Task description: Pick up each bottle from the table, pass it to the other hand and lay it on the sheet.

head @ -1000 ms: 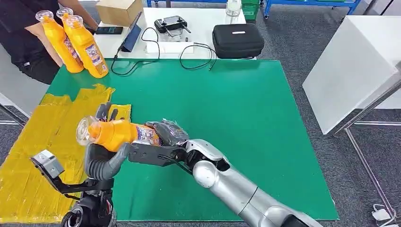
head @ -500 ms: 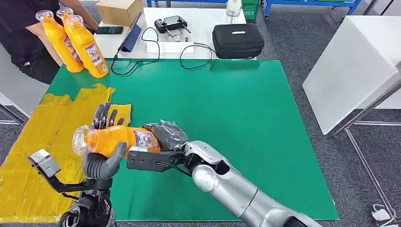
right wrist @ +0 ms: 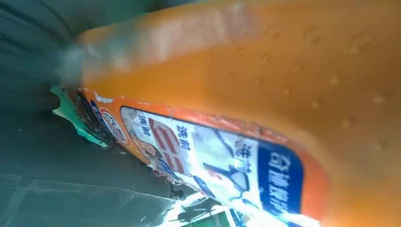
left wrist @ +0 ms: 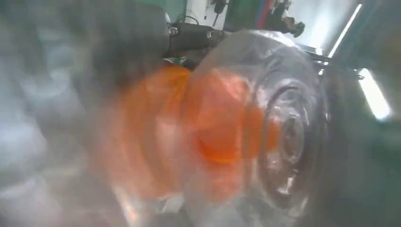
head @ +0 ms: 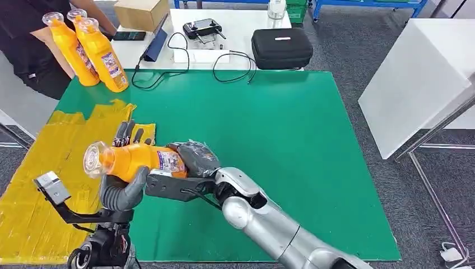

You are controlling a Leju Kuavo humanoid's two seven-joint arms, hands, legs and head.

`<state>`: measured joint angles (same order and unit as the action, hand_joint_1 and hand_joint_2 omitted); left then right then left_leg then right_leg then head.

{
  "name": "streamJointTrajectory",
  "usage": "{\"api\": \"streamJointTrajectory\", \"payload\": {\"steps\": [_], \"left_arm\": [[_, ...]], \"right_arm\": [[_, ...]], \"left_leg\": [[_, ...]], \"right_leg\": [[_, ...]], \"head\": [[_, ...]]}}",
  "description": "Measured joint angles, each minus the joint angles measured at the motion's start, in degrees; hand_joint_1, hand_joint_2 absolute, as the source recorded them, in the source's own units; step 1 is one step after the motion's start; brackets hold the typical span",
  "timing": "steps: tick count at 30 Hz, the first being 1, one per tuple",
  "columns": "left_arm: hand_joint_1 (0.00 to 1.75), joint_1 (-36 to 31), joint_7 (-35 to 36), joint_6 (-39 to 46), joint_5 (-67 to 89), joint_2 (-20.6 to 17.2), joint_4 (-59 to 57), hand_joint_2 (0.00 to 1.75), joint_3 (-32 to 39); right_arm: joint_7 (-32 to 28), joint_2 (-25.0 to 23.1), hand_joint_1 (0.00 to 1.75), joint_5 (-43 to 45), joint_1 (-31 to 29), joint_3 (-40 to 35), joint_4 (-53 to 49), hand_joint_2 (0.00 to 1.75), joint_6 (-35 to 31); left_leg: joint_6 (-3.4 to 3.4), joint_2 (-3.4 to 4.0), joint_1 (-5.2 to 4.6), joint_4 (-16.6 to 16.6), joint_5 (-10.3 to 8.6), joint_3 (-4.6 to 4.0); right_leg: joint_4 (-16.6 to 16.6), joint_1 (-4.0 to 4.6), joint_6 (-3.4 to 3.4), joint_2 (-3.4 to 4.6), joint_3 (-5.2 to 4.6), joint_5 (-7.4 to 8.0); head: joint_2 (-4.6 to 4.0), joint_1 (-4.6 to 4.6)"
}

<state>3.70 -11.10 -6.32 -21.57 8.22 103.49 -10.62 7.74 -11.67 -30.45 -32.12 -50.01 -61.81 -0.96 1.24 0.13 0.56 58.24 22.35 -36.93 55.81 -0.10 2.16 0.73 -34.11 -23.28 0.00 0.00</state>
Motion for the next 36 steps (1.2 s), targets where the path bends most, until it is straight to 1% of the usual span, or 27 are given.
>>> {"api": "streamJointTrajectory", "payload": {"steps": [6, 14, 15, 25, 36], "left_arm": [[0.0, -1.2, -0.3, 1.2, 0.6, 0.0, 0.0, 1.75, -0.6], [0.0, -2.1, -0.7, 1.8, 1.4, 0.0, 0.0, 1.75, -1.1], [1.73, -2.1, -0.9, 2.1, 1.7, 0.0, 0.0, 1.75, -1.1], [1.75, -2.7, -1.8, 2.8, 6.0, 0.0, -0.1, 1.75, -1.7], [1.75, -2.8, -1.8, 2.8, 6.5, 0.0, -0.1, 1.75, -1.7]], "right_arm": [[-1.1, -1.8, 1.75, 1.6, -0.7, 1.4, 2.4, 1.75, -0.4], [-1.4, -2.9, 1.75, 2.6, -1.0, 2.6, 3.7, 1.75, -0.5], [-1.5, -3.1, 1.75, 2.7, -1.0, 2.7, 3.9, 1.75, -0.6], [-1.3, -3.6, 1.75, 3.0, -1.6, 3.5, 5.1, 1.75, -0.6], [-1.3, -3.7, 1.75, 2.9, -1.7, 3.5, 5.1, 1.75, -0.6]], "left_leg": [[-0.01, 0.0, 0.0, 0.0, -0.01, 0.0], [-0.01, 0.0, 0.0, 0.0, -0.01, -0.01], [-0.01, 0.0, 0.0, 0.0, -0.01, -0.01], [-0.01, 0.0, 0.0, 0.0, -0.01, -0.01], [-0.01, 0.0, 0.0, 0.0, -0.01, -0.01]], "right_leg": [[0.0, 0.0, 0.0, 0.0, 0.0, 0.0], [0.0, 0.0, 0.0, 0.0, -0.01, 0.0], [0.0, 0.0, 0.0, 0.0, -0.01, 0.0], [0.0, 0.0, 0.0, 0.0, 0.0, 0.0], [0.0, 0.0, 0.0, 0.0, -0.01, 0.0]], "head": [[0.0, 0.0], [0.0, 0.02], [0.0, 0.02], [0.0, 0.0], [0.0, 0.0]]}}
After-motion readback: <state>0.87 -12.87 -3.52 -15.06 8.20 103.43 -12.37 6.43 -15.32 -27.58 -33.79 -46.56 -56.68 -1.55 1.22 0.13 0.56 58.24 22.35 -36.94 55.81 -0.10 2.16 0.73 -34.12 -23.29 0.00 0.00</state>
